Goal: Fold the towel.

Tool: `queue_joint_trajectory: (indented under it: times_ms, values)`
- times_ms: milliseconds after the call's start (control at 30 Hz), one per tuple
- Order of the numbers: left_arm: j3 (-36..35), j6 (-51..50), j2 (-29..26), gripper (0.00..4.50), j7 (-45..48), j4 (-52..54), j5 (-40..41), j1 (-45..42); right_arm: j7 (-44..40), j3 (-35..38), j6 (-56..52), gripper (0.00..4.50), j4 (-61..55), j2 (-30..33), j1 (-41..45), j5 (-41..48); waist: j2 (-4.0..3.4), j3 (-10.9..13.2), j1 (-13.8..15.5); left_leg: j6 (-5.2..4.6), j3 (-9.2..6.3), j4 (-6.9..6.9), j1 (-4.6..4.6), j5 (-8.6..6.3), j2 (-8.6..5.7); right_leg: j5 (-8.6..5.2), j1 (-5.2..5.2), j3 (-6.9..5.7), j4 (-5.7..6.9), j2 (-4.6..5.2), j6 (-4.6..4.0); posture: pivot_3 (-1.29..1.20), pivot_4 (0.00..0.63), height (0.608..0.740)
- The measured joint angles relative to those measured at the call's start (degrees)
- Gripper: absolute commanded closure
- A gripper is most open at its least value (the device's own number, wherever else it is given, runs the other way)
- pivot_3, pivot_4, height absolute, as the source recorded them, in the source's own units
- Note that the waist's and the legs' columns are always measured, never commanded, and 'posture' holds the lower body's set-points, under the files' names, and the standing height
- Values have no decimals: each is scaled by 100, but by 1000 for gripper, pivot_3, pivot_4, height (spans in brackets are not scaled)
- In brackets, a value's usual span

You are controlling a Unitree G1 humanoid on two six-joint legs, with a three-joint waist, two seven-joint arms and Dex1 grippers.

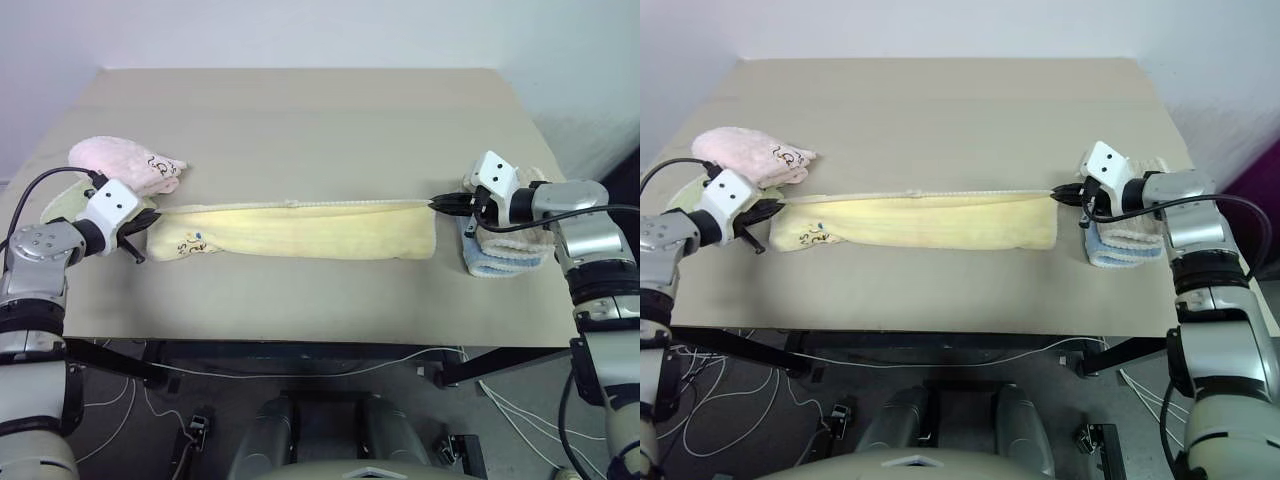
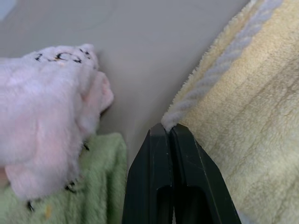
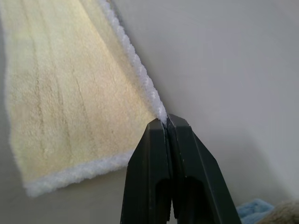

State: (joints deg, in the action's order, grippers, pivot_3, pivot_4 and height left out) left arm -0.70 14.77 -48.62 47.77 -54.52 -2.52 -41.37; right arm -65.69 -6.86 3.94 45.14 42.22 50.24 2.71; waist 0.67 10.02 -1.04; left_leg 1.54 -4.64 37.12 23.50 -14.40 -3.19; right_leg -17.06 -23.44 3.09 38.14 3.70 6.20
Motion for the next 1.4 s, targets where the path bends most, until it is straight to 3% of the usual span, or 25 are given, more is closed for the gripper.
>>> queue_joint_trajectory:
  times_ms: [233,300,400,733,800,1000,1167,1300,1400]
  values:
    - [288,307,169,4500,-222,-722,-405,-296,222,-93,442,4464,830,-259,196,-349,0,0,-17,1,0,0,0,1,0,0,-2,1,4,-2,0,0,150,740]
    - [345,346,182,4048,-226,-831,-459,-335,243,-94,518,4500,931,-293,210,-394,0,0,-17,1,-1,0,1,1,0,0,-3,1,4,-2,0,0,150,740]
    - [334,336,180,3202,-293,-971,-474,-378,225,-94,552,3846,1043,-297,211,-431,0,0,-16,1,0,1,0,1,0,0,-2,1,4,-2,0,0,150,740]
    - [-28,176,197,4,-679,-1173,-312,-500,236,86,633,601,899,-235,166,-416,0,0,-11,1,-1,1,1,1,0,0,-3,1,5,-1,0,0,150,740]
    - [-163,104,228,0,-765,-1192,-205,-580,377,224,655,39,652,-174,114,-385,0,0,-4,1,-1,2,2,1,-1,0,-3,1,5,0,1,0,150,740]
    - [-496,13,241,0,-436,-672,257,-383,720,1038,-502,39,-1725,-22,-905,427,2,-3,6,1,-6,3,8,1,2,0,-5,0,5,2,0,0,150,740]
    - [-581,-374,219,0,325,306,662,364,1126,1582,-2693,39,-4256,-25,-2626,1472,2,-3,14,1,-8,6,10,1,2,0,-4,3,7,6,0,0,150,740]
    - [-580,-612,209,0,641,977,805,802,1735,2084,-4355,39,-5497,-338,-3107,2556,3,-4,-1,1,-11,6,7,1,7,0,-4,5,10,8,0,0,150,740]
    - [-582,-698,169,0,629,1263,819,928,2574,2680,-5770,39,-6174,-939,-3287,3720,11,-9,19,1,-12,4,6,1,6,0,-1,4,6,11,0,0,150,740]
